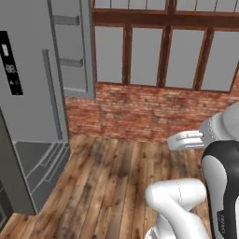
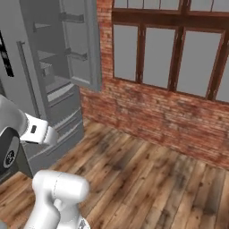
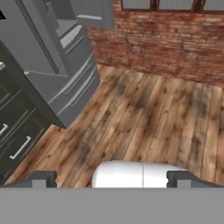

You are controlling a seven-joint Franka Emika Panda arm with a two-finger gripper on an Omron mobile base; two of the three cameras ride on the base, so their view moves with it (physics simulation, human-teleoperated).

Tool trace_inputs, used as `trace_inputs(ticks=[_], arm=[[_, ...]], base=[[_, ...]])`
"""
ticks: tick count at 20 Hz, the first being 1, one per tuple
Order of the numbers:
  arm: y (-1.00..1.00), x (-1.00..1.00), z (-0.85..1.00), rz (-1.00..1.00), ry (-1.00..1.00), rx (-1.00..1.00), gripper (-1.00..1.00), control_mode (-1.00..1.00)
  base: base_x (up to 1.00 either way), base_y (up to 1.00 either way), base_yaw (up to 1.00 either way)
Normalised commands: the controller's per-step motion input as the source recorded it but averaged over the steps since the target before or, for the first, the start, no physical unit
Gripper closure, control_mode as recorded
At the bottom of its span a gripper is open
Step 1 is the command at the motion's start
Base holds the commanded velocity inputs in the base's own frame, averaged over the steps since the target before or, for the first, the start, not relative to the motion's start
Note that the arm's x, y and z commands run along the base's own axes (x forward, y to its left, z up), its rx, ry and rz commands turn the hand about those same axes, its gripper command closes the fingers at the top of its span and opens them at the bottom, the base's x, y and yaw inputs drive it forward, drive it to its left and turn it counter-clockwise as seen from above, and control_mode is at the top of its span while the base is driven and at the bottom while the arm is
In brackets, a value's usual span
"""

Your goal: Take the cheese, steak, and garlic from the fridge and place them on the plate on the dining counter to create an appetizer plate.

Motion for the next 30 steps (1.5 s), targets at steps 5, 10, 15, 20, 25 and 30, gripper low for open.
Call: trace_inputs(ticks=[5, 10, 15, 20, 25, 30], arm=[[0.00, 0.00, 0.00, 0.00, 0.00, 0.00, -1.00, 1.00], [0.00, 0.00, 0.00, 0.00, 0.00, 0.00, -1.00, 1.00], [0.00, 0.00, 0.00, 0.00, 0.00, 0.00, -1.00, 1.00], [0.00, 0.00, 0.00, 0.00, 0.00, 0.00, -1.00, 1.00], [0.00, 0.00, 0.00, 0.00, 0.00, 0.00, -1.00, 1.00], [0.00, 0.00, 0.00, 0.00, 0.00, 0.00, -1.00, 1.00]], base=[[0.56, -0.99, 0.38], [0.65, -0.62, 0.47], [0.52, -0.32, 0.54], [0.37, -0.59, 0.53], [0.18, -0.73, 0.53], [0.13, -0.81, 0.48]])
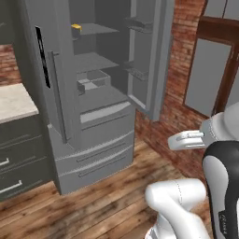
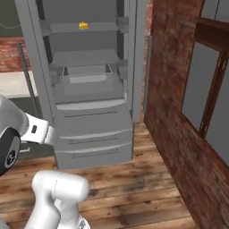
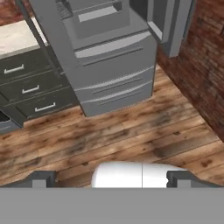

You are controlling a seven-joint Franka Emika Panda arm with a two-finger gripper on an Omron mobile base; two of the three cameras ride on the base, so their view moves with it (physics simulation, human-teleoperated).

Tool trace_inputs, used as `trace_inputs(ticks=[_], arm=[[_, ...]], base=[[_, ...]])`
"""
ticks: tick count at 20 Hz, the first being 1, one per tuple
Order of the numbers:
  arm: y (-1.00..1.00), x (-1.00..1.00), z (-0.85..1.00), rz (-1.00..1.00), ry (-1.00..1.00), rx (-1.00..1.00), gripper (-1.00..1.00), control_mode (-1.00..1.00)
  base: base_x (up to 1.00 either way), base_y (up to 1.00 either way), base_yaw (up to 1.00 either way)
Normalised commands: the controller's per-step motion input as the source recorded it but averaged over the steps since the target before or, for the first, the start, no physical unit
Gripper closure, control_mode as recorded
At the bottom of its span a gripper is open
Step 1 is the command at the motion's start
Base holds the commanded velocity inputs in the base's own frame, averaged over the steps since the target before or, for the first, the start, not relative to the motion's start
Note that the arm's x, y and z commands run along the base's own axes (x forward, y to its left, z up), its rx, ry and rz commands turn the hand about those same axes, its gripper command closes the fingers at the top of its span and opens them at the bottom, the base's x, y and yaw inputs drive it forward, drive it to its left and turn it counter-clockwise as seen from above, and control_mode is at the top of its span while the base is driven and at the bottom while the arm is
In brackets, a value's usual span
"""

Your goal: Take the cheese, steak, and garlic from the fridge and place them on the plate on the dining counter to create an appetizer plate.

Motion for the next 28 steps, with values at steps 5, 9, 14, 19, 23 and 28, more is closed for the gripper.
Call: trace_inputs(ticks=[5, 9, 14, 19, 23, 28], arm=[[0.00, 0.00, 0.00, 0.00, 0.00, 0.00, -1.00, 1.00], [0.00, 0.00, 0.00, 0.00, 0.00, 0.00, -1.00, 1.00], [0.00, 0.00, 0.00, 0.00, 0.00, 0.00, -1.00, 1.00], [0.00, 0.00, 0.00, 0.00, 0.00, 0.00, -1.00, 1.00], [0.00, 0.00, 0.00, 0.00, 0.00, 0.00, -1.00, 1.00], [0.00, 0.00, 0.00, 0.00, 0.00, 0.00, -1.00, 1.00]], base=[[0.07, -0.91, 0.39], [0.11, -0.78, 0.34], [0.48, 0.00, 0.12], [0.91, 0.10, 0.10], [0.98, 0.17, 0.07], [0.98, 0.24, 0.06]])
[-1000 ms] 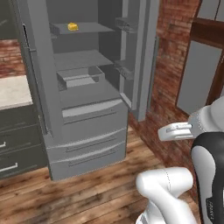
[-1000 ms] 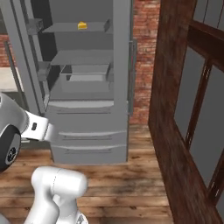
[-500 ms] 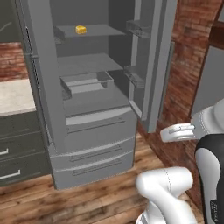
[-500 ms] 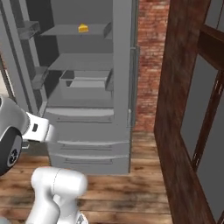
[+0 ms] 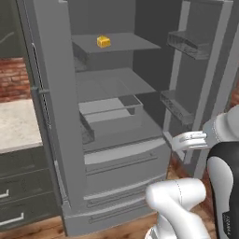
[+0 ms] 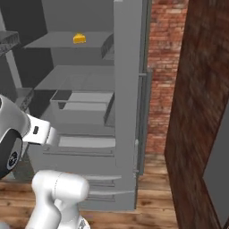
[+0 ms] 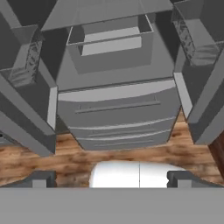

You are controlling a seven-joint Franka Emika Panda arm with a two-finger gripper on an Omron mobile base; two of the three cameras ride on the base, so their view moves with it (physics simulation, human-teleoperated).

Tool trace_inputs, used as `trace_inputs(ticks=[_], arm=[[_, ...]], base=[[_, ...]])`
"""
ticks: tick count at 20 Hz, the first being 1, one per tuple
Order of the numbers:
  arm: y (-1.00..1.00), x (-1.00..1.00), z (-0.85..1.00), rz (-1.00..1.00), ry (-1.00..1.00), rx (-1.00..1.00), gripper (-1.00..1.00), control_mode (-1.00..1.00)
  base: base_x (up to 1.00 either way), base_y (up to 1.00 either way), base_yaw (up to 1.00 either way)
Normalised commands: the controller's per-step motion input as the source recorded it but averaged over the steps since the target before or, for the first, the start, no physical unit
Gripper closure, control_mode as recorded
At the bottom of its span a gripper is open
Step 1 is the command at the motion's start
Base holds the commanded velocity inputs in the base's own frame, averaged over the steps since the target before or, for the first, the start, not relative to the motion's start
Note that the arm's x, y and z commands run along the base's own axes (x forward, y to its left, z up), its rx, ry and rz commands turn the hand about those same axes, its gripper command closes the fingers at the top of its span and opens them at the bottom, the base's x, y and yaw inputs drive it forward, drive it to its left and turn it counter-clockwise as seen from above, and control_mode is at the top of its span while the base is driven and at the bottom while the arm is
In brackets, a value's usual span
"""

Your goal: Take the cheese, steak, and garlic from the fridge and place them on the plate on the dining counter to create an appetizer plate.

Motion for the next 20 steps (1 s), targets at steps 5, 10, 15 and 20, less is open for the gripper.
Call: trace_inputs(ticks=[5, 10, 15, 20], arm=[[0.00, 0.00, 0.00, 0.00, 0.00, 0.00, -1.00, 1.00], [0.00, 0.00, 0.00, 0.00, 0.00, 0.00, -1.00, 1.00], [0.00, 0.00, 0.00, 0.00, 0.00, 0.00, -1.00, 1.00], [0.00, 0.02, 0.00, 0.00, 0.00, 0.00, -1.00, -1.00]], base=[[0.86, 0.22, 0.04], [0.72, 0.13, 0.01], [0.30, 0.06, 0.00], [0.16, 0.00, 0.00]])
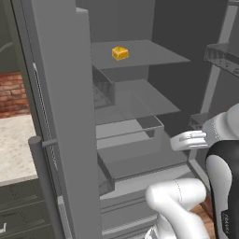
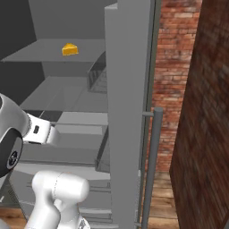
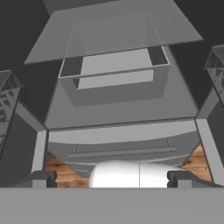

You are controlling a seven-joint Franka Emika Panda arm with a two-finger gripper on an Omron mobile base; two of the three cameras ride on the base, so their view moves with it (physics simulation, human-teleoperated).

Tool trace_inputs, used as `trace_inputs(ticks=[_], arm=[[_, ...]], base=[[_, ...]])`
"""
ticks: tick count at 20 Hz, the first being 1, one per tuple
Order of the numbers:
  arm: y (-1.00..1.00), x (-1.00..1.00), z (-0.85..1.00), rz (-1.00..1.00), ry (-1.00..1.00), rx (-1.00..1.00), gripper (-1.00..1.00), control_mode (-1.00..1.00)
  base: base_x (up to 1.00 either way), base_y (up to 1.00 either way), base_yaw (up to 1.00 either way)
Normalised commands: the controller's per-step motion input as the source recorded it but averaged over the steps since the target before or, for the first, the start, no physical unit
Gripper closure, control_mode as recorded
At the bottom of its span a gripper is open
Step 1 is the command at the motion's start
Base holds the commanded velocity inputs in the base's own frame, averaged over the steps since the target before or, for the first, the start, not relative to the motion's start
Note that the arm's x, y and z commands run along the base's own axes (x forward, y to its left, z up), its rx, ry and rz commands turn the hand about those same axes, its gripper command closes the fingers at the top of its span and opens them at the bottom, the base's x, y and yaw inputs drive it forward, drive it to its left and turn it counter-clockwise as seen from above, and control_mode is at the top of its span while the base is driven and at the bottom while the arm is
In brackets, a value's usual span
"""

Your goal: Take the cheese, steak, and garlic from the fridge and place them on the plate on the dining counter to create an appetizer plate.

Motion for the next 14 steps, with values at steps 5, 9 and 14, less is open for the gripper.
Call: trace_inputs(ticks=[5, 9, 14], arm=[[0.00, 0.12, 0.29, 0.04, 0.00, 0.00, -1.00, -1.00], [0.00, 0.19, 0.56, 0.11, -0.04, 0.00, -1.00, -1.00], [0.24, 0.50, 0.51, 0.03, -0.04, 0.00, -1.00, -1.00]], base=[[0.00, 0.00, 0.00], [0.00, 0.00, 0.00], [0.00, 0.00, 0.00]])
